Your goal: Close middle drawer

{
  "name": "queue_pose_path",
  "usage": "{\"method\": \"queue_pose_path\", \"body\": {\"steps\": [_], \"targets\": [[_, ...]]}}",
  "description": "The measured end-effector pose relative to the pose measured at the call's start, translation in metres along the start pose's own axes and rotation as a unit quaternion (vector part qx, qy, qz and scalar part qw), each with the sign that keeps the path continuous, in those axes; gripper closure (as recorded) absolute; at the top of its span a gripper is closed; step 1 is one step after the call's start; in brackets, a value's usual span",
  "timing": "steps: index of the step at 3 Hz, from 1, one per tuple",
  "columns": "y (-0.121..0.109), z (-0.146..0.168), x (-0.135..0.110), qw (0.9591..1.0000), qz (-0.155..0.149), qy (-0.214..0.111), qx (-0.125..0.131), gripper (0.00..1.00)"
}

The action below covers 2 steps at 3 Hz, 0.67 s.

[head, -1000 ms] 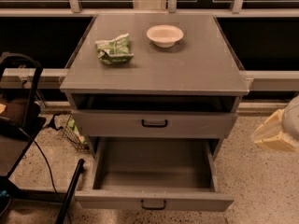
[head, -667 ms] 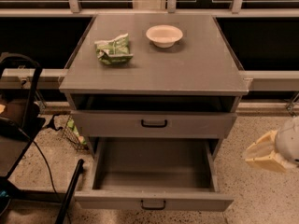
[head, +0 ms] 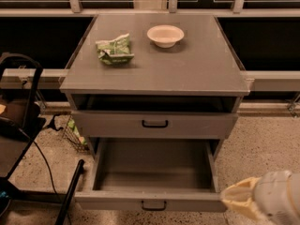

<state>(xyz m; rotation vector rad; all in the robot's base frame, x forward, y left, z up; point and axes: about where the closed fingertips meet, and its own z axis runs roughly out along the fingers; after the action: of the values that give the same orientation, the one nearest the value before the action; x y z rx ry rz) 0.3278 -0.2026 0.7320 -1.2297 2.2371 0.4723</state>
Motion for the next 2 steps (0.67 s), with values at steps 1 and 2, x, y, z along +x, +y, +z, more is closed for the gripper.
{"method": "queue_pose_path", "body": {"steps": [1, 2], "targets": [[0.023, 0.041, 0.015, 0.9998, 0.006, 0.000, 0.021, 1.00], [0.010, 0.045, 0.016, 0.9986, 0.005, 0.000, 0.053, 1.00]]}}
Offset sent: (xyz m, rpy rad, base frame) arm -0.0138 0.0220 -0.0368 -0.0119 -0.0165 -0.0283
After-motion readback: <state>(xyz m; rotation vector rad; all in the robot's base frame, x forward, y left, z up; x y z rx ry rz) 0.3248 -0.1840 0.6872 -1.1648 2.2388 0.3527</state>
